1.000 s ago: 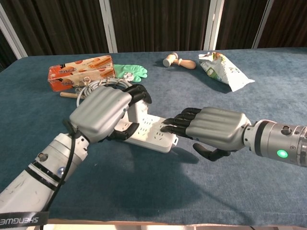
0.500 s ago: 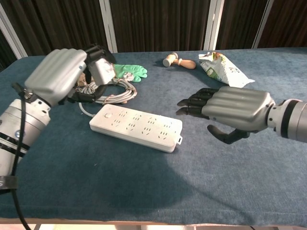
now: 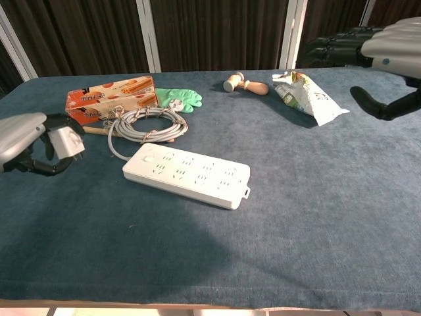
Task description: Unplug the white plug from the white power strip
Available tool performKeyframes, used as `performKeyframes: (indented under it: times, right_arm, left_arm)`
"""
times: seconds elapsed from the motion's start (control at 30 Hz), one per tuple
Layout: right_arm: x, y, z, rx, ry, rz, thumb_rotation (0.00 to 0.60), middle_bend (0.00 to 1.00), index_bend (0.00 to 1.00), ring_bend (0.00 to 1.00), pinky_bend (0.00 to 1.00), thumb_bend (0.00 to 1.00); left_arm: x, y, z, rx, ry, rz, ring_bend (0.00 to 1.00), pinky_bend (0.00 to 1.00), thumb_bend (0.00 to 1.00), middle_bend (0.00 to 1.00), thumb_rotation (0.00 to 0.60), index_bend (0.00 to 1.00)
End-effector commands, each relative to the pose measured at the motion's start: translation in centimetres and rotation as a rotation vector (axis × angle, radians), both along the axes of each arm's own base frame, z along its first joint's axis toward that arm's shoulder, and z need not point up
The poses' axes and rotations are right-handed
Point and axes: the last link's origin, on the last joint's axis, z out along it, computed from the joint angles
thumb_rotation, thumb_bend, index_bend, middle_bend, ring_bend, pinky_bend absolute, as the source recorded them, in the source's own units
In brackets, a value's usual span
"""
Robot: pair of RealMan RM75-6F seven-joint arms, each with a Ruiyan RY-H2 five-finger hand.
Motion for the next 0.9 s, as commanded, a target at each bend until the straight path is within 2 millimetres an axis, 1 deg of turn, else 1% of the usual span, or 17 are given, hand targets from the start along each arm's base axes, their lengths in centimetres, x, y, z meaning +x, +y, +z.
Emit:
performKeyframes:
  times: [0.03,0.07,0.1,0.13,0.17,0.23,0.3,0.33,0.4,0.57,0.67,0.77,0.83,0.9]
  right_arm:
    - [-0.4,0.4,0.4,0.008,0.004,-0.008,0.6,0.0,0.0,0.0,0.01,0.8]
    - [-0.6,0.4,0.3,0.01,0.013,-0.012,0.6,0.0,0.0,0.0,0.01,0.79]
    - [-0.8,0.4,0.3,0.015,0.023,-0.018,0.6,0.0,0.0,0.0,0.01,0.78]
    - [-1.0,0.4,0.2,0.017,0.03,-0.025,0.6,0.0,0.0,0.0,0.01,0.77]
    - [-1.1,0.4,0.2,0.018,0.034,-0.03,0.6,0.0,0.0,0.0,0.01,0.76]
    - [-1.5,0.4,0.2,0.02,0.039,-0.046,0.6,0.0,0.0,0.0,0.01,0.73]
    - [-1.9,0.3,0.2,0.018,0.043,-0.062,0.6,0.0,0.0,0.0,0.01,0.7]
    - [-2.0,0.3,0.3,0.017,0.044,-0.068,0.6,0.0,0.0,0.0,0.01,0.69]
    - [-2.3,0.2,0.5,0.01,0.045,-0.078,0.6,0.0,0.0,0.0,0.01,0.68]
    - [-2.9,0.5,1.3,-0.005,0.041,-0.093,0.6,0.0,0.0,0.0,0.01,0.67]
    - [-3.7,1.4,2.5,-0.034,0.038,-0.12,0.6,0.0,0.0,0.0,0.01,0.65]
    - [-5.2,3.6,4.6,-0.102,0.027,-0.199,0.6,0.0,0.0,0.0,0.01,0.63]
    - [-6.6,5.6,6.3,-0.168,0.013,-0.283,0.6,0.0,0.0,0.0,0.01,0.56]
    - [-8.3,7.6,7.6,-0.244,-0.01,-0.355,0.6,0.0,0.0,0.0,0.01,0.44]
  left_arm:
    - [-1.2,-0.5,-0.8,-0.122,-0.064,0.104,0.49,0.3,0.68,0.65,0.6,0.55]
    - [-1.2,-0.5,-1.0,-0.136,-0.067,0.107,0.45,0.28,0.65,0.59,0.6,0.51]
    - [-1.2,-0.5,-1.3,-0.152,-0.073,0.112,0.38,0.26,0.61,0.5,0.6,0.45]
    - [-1.2,-0.5,-1.5,-0.16,-0.073,0.111,0.29,0.23,0.57,0.37,0.6,0.35]
    - [-1.3,-0.5,-1.6,-0.163,-0.065,0.106,0.24,0.22,0.55,0.3,0.6,0.29]
    - [-1.3,-0.3,-1.6,-0.149,-0.049,0.091,0.11,0.2,0.5,0.13,0.6,0.1]
    - [-1.2,-0.1,-1.5,-0.133,-0.065,0.081,0.04,0.19,0.47,0.05,0.6,0.03]
    - [-1.1,-0.1,-1.3,-0.126,-0.077,0.078,0.02,0.18,0.45,0.02,0.6,0.0]
    - [-0.9,0.0,-0.9,-0.112,-0.103,0.069,0.0,0.18,0.44,0.0,0.6,0.0]
    - [-0.7,-0.2,0.4,-0.111,-0.151,0.059,0.0,0.17,0.42,0.0,0.6,0.0]
    - [-0.6,-0.7,2.2,-0.085,-0.137,0.018,0.0,0.15,0.42,0.0,0.6,0.0]
    - [-0.7,-2.3,5.1,-0.031,-0.105,-0.045,0.0,0.12,0.43,0.0,0.6,0.0]
    - [-1.5,-4.2,7.5,-0.019,-0.079,-0.049,0.0,0.11,0.44,0.0,0.6,0.0]
    - [-2.7,-6.8,9.9,0.007,-0.031,-0.018,0.0,0.09,0.45,0.0,0.6,0.0]
